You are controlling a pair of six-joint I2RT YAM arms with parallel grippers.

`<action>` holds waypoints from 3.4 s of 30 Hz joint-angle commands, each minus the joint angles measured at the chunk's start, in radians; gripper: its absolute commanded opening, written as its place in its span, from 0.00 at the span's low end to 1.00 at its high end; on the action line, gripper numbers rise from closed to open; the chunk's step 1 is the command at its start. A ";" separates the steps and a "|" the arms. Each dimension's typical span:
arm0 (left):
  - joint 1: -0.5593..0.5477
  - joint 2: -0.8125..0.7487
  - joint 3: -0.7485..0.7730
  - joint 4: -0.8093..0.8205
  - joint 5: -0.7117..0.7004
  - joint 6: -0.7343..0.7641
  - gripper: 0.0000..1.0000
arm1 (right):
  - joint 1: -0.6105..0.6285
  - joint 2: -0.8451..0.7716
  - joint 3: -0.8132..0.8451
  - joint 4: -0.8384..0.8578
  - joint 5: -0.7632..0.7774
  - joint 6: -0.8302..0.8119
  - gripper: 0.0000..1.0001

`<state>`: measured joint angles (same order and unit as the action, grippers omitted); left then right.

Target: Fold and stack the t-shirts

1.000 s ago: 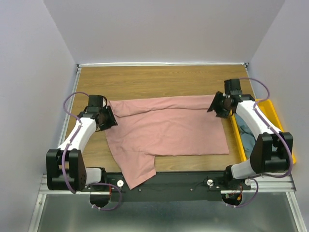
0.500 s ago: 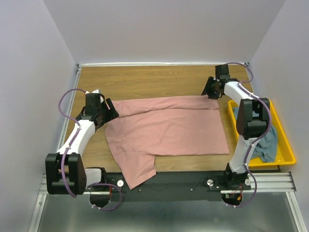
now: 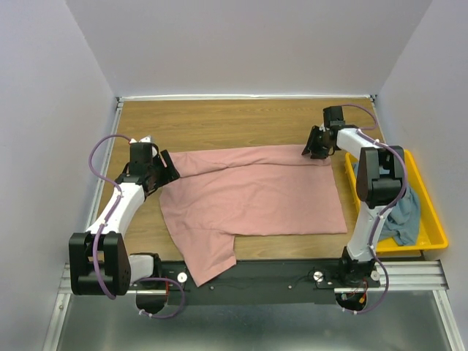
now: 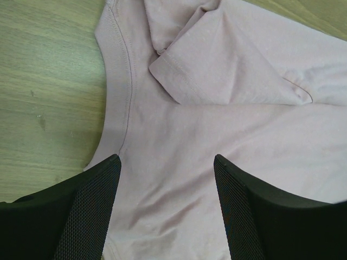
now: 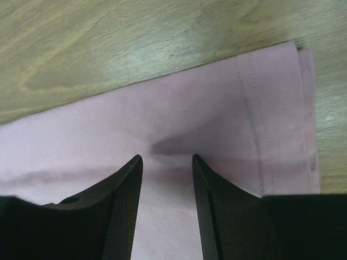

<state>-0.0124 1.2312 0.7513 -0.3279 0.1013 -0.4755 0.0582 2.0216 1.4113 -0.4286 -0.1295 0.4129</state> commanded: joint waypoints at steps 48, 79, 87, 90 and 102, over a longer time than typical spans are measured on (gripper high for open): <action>0.003 0.392 0.043 0.403 0.129 -0.103 0.64 | 0.060 -0.294 -0.351 0.395 -0.361 0.072 0.47; -0.067 0.310 0.117 0.329 0.175 -0.163 0.33 | 0.063 -0.319 -0.402 0.398 -0.354 0.060 0.47; -0.110 0.327 0.134 0.329 0.182 -0.176 0.23 | 0.071 -0.310 -0.400 0.398 -0.361 0.055 0.47; -0.126 0.315 0.154 0.297 0.184 -0.184 0.11 | 0.080 -0.310 -0.394 0.398 -0.360 0.044 0.47; -0.130 0.361 0.290 0.233 0.163 -0.203 0.07 | 0.299 -0.281 -0.301 0.413 -0.274 -0.077 0.47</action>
<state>-0.1417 1.5593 1.0061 -0.0704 0.2653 -0.6685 0.2741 1.7260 1.0439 -0.0486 -0.4541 0.4133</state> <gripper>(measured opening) 0.076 0.472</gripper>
